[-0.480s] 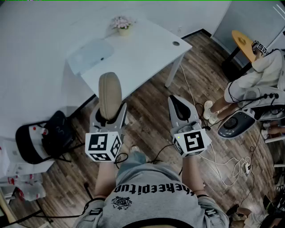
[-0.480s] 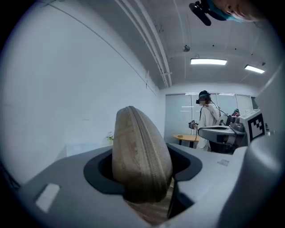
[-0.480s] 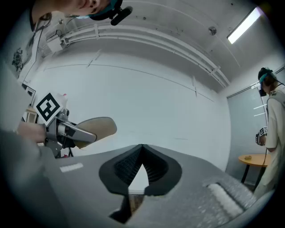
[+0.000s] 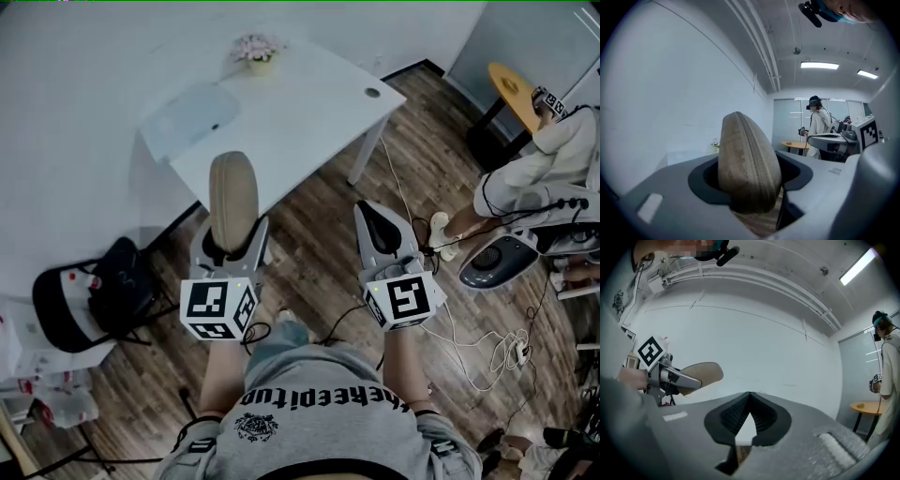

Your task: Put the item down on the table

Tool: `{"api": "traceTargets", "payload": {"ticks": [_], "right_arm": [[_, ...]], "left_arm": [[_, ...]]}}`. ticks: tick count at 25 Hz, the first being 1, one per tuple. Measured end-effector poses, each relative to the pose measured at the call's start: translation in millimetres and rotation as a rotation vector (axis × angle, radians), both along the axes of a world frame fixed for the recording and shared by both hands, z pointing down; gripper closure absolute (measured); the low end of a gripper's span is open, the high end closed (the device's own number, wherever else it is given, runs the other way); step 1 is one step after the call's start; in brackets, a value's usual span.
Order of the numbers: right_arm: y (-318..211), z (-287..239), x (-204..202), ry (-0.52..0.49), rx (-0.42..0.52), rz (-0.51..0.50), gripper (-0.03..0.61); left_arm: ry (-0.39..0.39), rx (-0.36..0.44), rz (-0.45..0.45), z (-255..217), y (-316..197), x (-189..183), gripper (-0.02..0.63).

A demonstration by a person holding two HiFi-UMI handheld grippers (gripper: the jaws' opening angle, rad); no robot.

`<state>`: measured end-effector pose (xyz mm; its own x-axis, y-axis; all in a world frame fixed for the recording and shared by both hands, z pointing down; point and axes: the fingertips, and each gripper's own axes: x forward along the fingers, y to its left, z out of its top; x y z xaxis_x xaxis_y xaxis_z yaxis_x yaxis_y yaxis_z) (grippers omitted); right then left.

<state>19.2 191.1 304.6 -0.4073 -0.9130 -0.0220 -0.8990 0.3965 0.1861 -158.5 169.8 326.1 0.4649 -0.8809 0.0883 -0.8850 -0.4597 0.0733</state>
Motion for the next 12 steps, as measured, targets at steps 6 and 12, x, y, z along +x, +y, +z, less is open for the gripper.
{"api": "traceTargets", "payload": {"ticks": [6, 12], "right_arm": [[-16.8, 1.7, -8.2, -0.022, 0.004, 0.012, 0.578], [-37.4, 3.2, -19.6, -0.042, 0.013, 0.031, 0.578]], "left_arm": [[0.004, -0.005, 0.013, 3.0, -17.4, -7.8, 0.314], [-0.003, 0.0, 0.036, 6.1, -40.9, -18.4, 0.314]]}}
